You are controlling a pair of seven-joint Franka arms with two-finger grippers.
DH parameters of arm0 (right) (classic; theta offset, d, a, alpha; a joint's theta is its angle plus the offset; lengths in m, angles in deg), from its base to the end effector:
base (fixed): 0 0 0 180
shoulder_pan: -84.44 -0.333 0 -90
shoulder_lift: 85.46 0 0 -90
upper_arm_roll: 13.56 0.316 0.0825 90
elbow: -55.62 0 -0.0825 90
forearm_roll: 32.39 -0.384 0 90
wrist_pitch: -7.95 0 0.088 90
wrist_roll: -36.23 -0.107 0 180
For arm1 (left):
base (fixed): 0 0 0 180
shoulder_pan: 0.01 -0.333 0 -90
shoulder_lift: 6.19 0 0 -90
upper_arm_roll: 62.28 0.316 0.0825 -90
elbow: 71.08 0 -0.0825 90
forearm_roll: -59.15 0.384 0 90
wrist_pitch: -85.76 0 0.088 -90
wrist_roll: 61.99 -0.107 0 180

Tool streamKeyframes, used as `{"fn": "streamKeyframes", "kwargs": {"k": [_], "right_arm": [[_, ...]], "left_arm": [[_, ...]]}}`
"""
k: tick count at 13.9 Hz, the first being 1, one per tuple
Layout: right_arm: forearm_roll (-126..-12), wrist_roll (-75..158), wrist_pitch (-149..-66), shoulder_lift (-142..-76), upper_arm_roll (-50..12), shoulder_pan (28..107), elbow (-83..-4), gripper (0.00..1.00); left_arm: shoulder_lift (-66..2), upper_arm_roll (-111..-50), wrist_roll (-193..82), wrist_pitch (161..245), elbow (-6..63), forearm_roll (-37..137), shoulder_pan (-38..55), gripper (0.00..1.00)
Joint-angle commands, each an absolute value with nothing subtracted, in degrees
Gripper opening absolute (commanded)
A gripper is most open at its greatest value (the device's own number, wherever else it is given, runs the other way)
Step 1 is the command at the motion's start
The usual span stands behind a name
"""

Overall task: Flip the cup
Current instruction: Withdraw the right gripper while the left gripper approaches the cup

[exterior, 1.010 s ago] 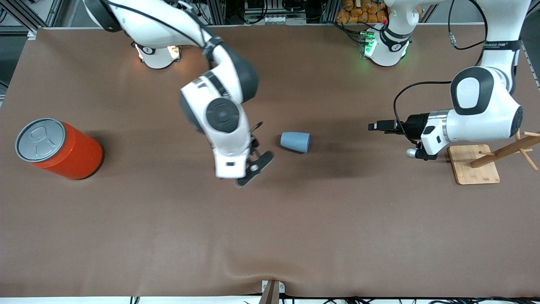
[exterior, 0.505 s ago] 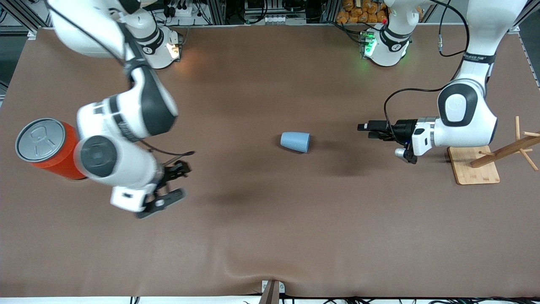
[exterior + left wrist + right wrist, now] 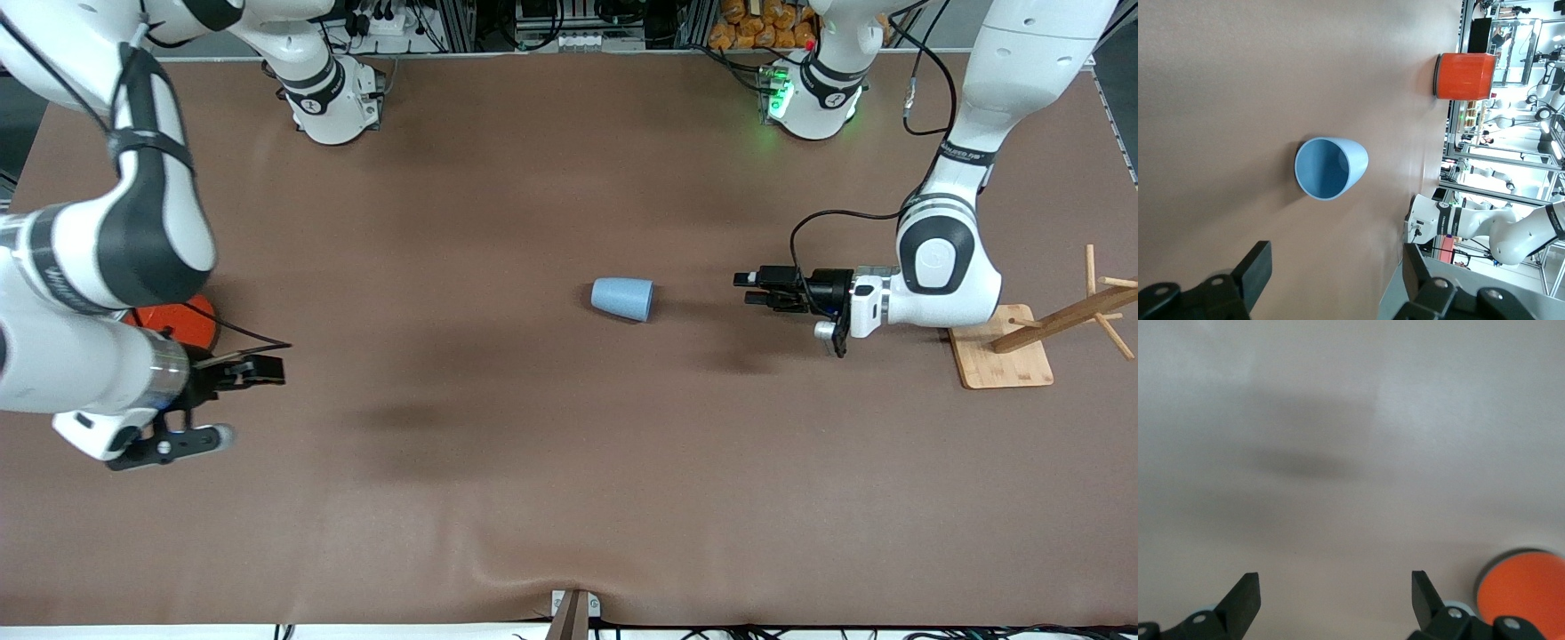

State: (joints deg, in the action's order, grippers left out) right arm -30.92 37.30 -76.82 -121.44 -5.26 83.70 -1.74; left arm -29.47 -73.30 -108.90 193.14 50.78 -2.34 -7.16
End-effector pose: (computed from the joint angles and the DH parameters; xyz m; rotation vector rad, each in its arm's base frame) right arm 0.7069 0.0768 0.4841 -3.0731 -0.2383 0.2279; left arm 0.5206 -0.1030 0.2158 2.0293 -0.1760 -0.2395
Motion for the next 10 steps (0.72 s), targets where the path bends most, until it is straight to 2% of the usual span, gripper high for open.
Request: {"fn": "streamKeyframes", "kwargs": {"k": [1, 3, 4, 8, 10], "right_arm": [[-31.34, 29.33, -72.76, -116.85, -3.62, 84.97, -3.09, 1.0], [-31.51, 21.33, -71.07, -112.03, -3.71, 84.88, -5.01, 1.0], [-31.51, 19.64, -71.24, -107.73, -3.8, 84.97, -8.76, 1.0], [-34.75, 20.06, -76.32, -87.78, -7.82, 85.5, -29.85, 1.0], [-35.55, 20.24, -76.52, -85.02, -9.42, 85.32, -31.92, 1.0]], "left_arm": [[-29.13, -73.61, -109.63, 193.43, 50.65, -3.51, -5.73, 0.78], [-29.75, -73.61, -109.98, 193.51, 50.56, -3.6, -5.11, 0.74], [-30.01, -73.61, -110.24, 193.6, 50.47, -3.86, -5.02, 0.74], [-32.38, -73.61, -113.66, 194.74, 50.38, -8.33, -2.91, 0.73], [-33.7, -73.61, -115.95, 195.27, 50.38, -10.62, -1.86, 0.73]]}}
